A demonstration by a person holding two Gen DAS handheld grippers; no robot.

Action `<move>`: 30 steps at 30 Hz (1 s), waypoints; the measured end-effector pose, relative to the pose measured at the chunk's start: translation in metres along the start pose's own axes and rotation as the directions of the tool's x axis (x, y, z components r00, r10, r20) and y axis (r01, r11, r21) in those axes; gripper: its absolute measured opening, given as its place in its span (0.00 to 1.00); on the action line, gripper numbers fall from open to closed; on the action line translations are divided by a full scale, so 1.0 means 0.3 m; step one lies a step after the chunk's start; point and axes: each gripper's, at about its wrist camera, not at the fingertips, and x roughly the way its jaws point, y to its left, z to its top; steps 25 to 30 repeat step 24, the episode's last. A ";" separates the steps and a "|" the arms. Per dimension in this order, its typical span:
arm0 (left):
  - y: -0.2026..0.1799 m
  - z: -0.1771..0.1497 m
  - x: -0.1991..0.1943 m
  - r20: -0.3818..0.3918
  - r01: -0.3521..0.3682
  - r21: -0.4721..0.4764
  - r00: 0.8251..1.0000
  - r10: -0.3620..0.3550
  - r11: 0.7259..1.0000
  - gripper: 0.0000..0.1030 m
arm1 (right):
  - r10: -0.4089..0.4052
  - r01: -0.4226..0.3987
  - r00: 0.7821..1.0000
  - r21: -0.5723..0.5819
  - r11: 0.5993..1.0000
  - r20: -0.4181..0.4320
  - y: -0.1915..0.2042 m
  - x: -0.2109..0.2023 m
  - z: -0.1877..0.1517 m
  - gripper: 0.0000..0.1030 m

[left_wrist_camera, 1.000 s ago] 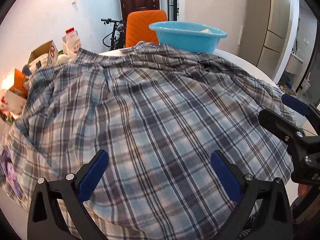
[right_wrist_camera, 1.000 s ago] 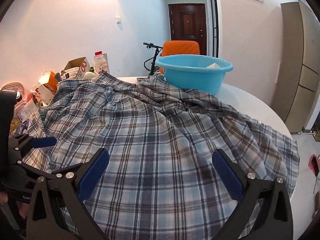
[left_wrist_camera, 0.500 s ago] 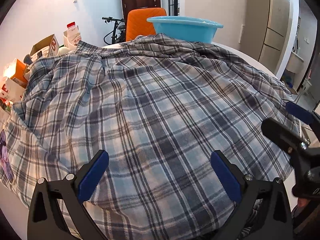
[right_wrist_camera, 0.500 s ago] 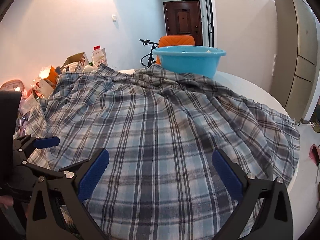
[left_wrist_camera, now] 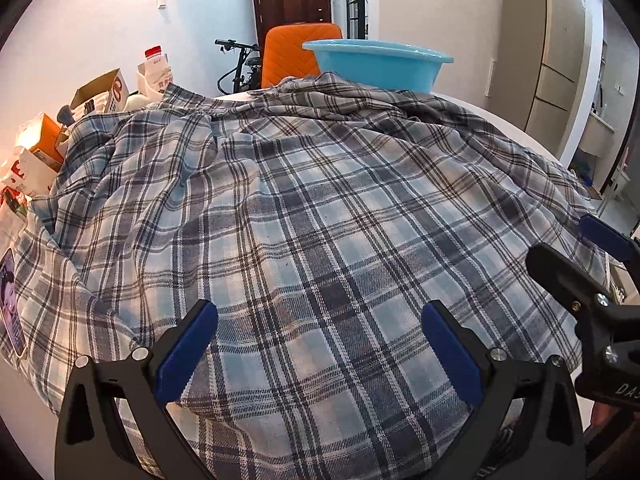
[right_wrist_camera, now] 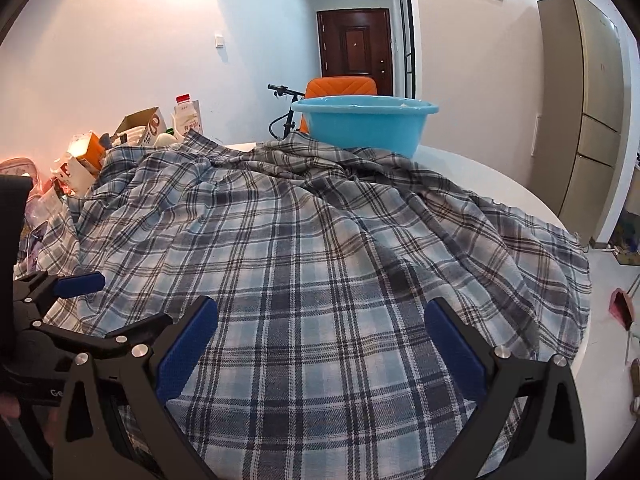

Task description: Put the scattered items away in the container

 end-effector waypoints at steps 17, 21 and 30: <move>0.021 0.003 -0.034 0.069 0.009 -0.032 0.998 -0.007 0.999 1.00 | -0.012 0.013 1.000 -0.024 1.000 0.014 0.016 -0.003 -0.006 1.00; 0.020 0.002 -0.036 0.073 0.005 -0.027 0.997 -0.003 1.000 1.00 | -0.018 0.018 1.000 -0.015 1.000 0.011 0.012 -0.002 -0.008 1.00; 0.024 0.002 -0.039 0.074 0.008 -0.032 0.997 -0.006 0.999 1.00 | -0.019 0.019 1.000 -0.012 1.000 0.007 0.010 0.000 -0.011 1.00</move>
